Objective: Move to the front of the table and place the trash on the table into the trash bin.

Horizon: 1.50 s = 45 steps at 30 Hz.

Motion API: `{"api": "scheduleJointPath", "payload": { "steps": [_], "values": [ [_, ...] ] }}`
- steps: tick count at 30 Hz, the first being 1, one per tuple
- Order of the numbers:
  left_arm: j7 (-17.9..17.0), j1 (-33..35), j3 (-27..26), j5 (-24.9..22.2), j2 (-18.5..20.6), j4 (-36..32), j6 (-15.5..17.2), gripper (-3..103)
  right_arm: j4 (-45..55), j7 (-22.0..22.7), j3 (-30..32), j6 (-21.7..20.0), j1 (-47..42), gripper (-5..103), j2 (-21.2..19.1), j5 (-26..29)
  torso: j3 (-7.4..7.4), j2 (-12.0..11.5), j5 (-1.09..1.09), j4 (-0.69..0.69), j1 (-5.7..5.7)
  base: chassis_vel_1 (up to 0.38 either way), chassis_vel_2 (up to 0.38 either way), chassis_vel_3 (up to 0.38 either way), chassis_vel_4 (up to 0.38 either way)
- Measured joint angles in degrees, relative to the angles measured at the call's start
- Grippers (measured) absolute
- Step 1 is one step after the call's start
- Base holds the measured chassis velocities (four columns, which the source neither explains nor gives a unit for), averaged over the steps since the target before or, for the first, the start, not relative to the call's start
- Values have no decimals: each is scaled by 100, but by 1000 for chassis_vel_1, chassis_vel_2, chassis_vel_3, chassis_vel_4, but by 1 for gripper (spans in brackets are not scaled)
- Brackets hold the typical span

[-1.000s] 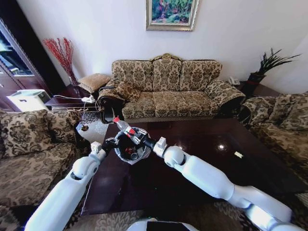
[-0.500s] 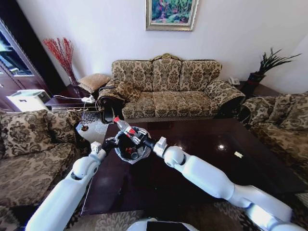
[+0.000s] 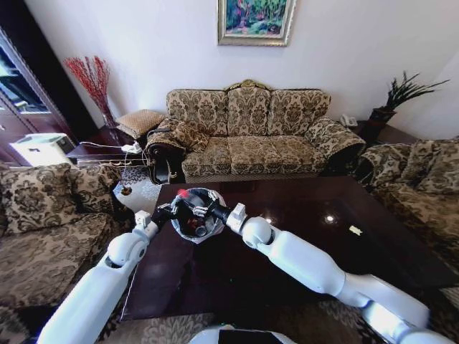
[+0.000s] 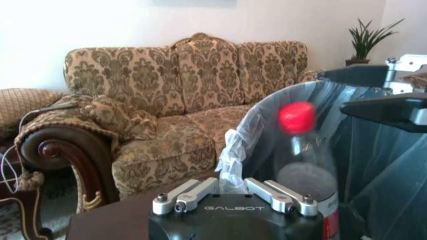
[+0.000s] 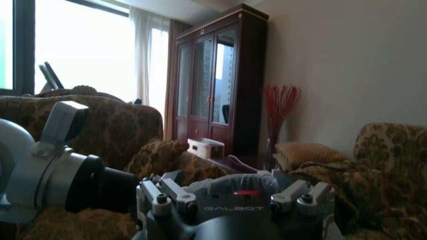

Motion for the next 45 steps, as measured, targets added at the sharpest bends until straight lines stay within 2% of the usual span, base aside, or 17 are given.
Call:
{"api": "scheduleJointPath", "payload": {
  "steps": [1, 2, 3, 9, 13, 16, 20, 21, 23, 24, 29, 33, 37, 45],
  "values": [
    [1, -1, 0, 2, -4, 3, -1, 1, 24, 16, 18, 0, -13, 91, -5, 1, 0, 0, 0, 0, 0, 0, 0, 0, 0],
    [1, -2, 1, 5, -12, 5, -1, 1, 69, 46, 40, 0, -30, 91, -13, 5, 0, 0, 0, 0, 0, 0, 0, 0, 0],
    [0, -2, 0, 9, -25, 6, -1, 1, 167, 118, 63, -13, -46, 99, -34, 29, 0, 0, 0, 0, 0, 0, 0, 0, 0],
    [-77, 16, -90, 145, -113, 17, 125, 1, 640, 432, 225, -184, -114, 100, -228, 202, 0, 0, 0, 0, 0, 0, 0, 0, 0],
    [-184, 50, -213, 174, -232, 14, 252, 1, 907, 590, 577, -314, -288, 100, -446, 374, 0, 0, 0, 2, 0, 0, 0, 0, 0],
    [-262, 104, -332, 175, -409, -40, 266, 1, 1201, 704, 1411, -585, -875, 100, -835, 467, 0, 0, 1, 0, 0, 0, 0, 0, 0],
    [-275, 124, -345, 186, -467, -53, 265, 1, 1350, 796, 1859, -757, -1264, 100, -1014, 475, -1, 0, 1, -1, 0, 0, 0, 0, 0],
    [-312, 150, -359, 219, -514, -77, 265, 1, 1450, 1017, 2204, -846, -1653, 100, -1170, 430, -1, 0, 2, -4, 0, 0, 0, 0, 0],
    [-328, 192, -389, 236, -550, -109, 264, 1, 1488, 1275, 2451, -878, -1972, 100, -1243, 333, -1, 0, 2, -4, -1, 0, 0, 0, 0],
    [-335, 283, -478, 249, -606, -170, 259, 1, 1487, 1471, 2690, -914, -2253, 100, -1231, 223, -1, 0, 0, -4, -1, 0, 0, 0, 0],
    [-376, 485, -783, 283, -731, -335, 229, 1, 1411, 1613, 3220, -962, -2856, 100, -1080, -57, -1, 0, 3, 5, -1, 0, 0, 0, 0],
    [-377, 498, -799, 282, -716, -395, 229, 1, 1438, 1612, 3645, -963, -3291, 100, -1005, -190, -1, 0, 0, -2, -1, 0, 0, 0, 0],
    [-378, 505, -799, 279, -712, -419, 228, 1, 1450, 1600, 3883, -950, -3549, 100, -956, -296, -1, 0, 0, -1, -1, -29, -33, 30, 28],
    [-380, 584, -810, 279, -804, -520, 209, 1, 1459, 1613, 3974, -907, -3732, 100, -887, -410, -1, 0, -1, 1, -1, -137, -132, 141, 130]
  ]
}}
